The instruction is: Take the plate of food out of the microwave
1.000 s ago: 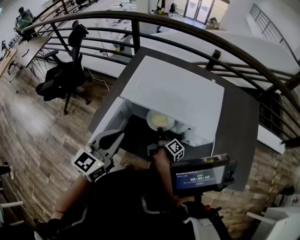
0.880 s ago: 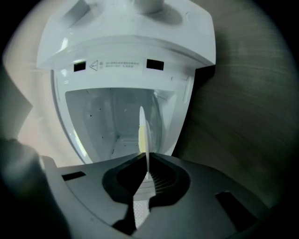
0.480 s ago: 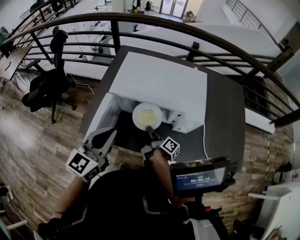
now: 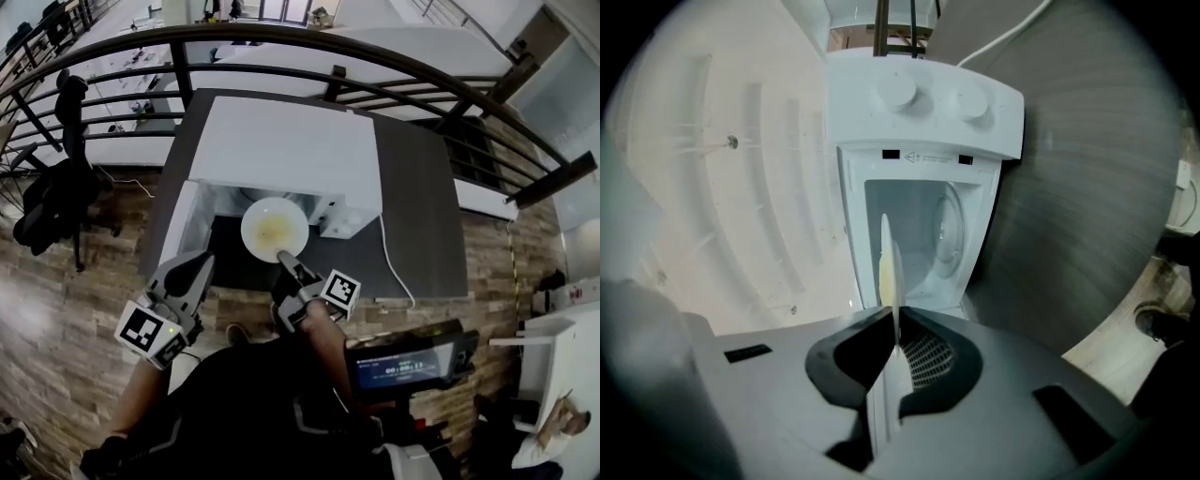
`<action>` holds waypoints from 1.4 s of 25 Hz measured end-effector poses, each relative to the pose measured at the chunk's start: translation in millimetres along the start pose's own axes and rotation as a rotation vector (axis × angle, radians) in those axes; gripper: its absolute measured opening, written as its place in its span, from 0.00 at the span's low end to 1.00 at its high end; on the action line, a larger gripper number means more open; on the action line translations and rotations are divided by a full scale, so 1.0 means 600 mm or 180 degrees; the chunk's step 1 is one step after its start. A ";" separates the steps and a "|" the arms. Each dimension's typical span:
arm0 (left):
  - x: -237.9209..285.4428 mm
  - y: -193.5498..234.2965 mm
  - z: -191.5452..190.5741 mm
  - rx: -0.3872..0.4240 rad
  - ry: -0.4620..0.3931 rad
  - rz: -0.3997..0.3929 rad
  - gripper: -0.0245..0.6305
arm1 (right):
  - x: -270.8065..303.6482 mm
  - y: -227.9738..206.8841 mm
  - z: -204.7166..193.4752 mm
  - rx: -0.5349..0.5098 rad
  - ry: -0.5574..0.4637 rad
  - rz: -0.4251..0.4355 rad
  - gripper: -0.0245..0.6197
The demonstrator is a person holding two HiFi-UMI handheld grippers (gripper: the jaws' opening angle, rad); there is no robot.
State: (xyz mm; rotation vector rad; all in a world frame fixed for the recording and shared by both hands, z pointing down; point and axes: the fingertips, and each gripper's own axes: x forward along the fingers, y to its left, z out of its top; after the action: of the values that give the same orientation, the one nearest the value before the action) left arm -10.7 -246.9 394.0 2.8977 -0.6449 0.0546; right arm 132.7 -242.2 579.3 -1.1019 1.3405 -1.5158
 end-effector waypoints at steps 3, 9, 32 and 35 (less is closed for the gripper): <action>-0.004 -0.007 -0.004 -0.0078 0.0050 -0.0091 0.04 | -0.027 0.025 -0.006 -0.0019 -0.0052 -0.0010 0.06; 0.006 -0.024 0.002 -0.0011 0.0038 -0.0254 0.04 | -0.073 0.076 -0.009 -0.0059 -0.0121 0.0061 0.06; 0.079 -0.077 0.001 -0.0046 0.0062 0.0097 0.04 | -0.141 0.166 0.030 -0.0121 0.0350 0.0413 0.06; 0.068 -0.079 -0.002 -0.0012 0.0025 0.0114 0.04 | -0.145 0.167 0.016 -0.0149 0.0421 0.0459 0.06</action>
State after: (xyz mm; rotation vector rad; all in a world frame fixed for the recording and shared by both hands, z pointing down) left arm 46.4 -221.3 390.5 2.8811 -0.6948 0.0693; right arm 169.3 -172.8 471.8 -0.9254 1.5190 -1.4785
